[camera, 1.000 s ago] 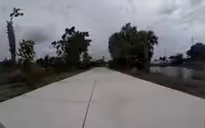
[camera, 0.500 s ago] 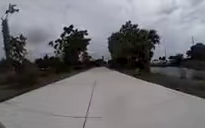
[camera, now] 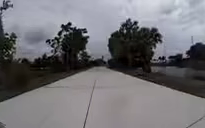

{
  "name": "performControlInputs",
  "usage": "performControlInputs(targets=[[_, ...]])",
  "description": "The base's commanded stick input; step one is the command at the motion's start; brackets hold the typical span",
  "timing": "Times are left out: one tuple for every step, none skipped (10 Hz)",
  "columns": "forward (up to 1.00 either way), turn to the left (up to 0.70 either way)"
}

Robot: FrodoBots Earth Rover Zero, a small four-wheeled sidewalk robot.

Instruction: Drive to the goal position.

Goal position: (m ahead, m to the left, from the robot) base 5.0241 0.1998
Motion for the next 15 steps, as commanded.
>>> performControlInputs(targets=[[0.85, 0.00], [0.85, 0.00], [0.85, 0.00], [0.85, 0.00], [0.85, 0.00], [0.85, 0.00], [0.85, 0.00], [0.85, 0.00], [0.85, 0.00], [0.85, 0.00], [0.85, 0.00], [0.85, 0.00], [0.85, 0.00], [0.85, 0.00], [0.85, 0.00]])
